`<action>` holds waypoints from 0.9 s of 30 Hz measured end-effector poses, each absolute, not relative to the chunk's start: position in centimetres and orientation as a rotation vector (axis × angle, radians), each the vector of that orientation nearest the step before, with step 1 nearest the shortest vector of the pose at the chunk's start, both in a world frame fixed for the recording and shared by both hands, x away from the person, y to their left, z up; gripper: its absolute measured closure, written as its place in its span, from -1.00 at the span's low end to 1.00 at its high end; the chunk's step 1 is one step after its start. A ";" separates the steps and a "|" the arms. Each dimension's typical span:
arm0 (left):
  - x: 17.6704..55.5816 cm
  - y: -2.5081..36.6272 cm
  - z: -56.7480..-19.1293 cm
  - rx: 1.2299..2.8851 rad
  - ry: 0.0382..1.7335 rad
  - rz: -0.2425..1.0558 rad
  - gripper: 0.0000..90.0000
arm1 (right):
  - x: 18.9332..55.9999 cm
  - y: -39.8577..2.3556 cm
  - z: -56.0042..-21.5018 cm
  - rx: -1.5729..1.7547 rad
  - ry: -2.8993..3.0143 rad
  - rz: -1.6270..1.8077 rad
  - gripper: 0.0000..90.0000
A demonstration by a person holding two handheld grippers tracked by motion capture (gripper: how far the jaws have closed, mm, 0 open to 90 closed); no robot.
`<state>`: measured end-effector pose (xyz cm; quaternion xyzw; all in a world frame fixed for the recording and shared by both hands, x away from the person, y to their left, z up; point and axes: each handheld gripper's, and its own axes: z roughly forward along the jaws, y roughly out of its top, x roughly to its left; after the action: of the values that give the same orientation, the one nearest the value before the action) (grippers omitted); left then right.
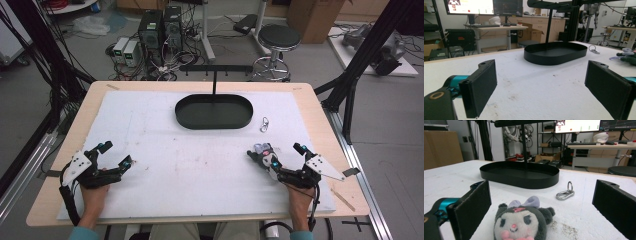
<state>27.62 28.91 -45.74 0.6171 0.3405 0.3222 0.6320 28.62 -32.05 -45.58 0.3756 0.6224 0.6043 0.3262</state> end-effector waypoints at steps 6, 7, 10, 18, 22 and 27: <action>27.7 28.9 -45.7 1.408 0.785 0.733 -0.76 | 28.6 -32.0 -45.6 0.983 1.633 1.574 -0.97; 27.7 28.9 -45.7 1.414 0.781 0.736 -0.76 | 28.6 -32.0 -45.6 0.983 1.632 1.574 -0.97; 27.7 28.9 -45.7 1.407 0.786 0.731 -0.76 | 28.6 -32.0 -45.6 0.986 1.633 1.573 -0.97; 27.7 29.0 -45.7 1.411 0.787 0.729 -0.76 | 28.6 -31.9 -45.6 0.992 1.630 1.569 -0.97; 27.7 28.9 -45.7 1.412 0.787 0.731 -0.76 | 28.7 -31.9 -45.6 0.988 1.630 1.568 -0.97; 27.7 29.0 -45.7 1.414 0.788 0.728 -0.76 | 28.6 -31.9 -45.6 0.991 1.631 1.568 -0.97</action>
<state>27.72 28.97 -45.70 0.6179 0.3444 0.3182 0.6311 28.64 -31.92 -45.56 0.3786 0.6236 0.5995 0.3293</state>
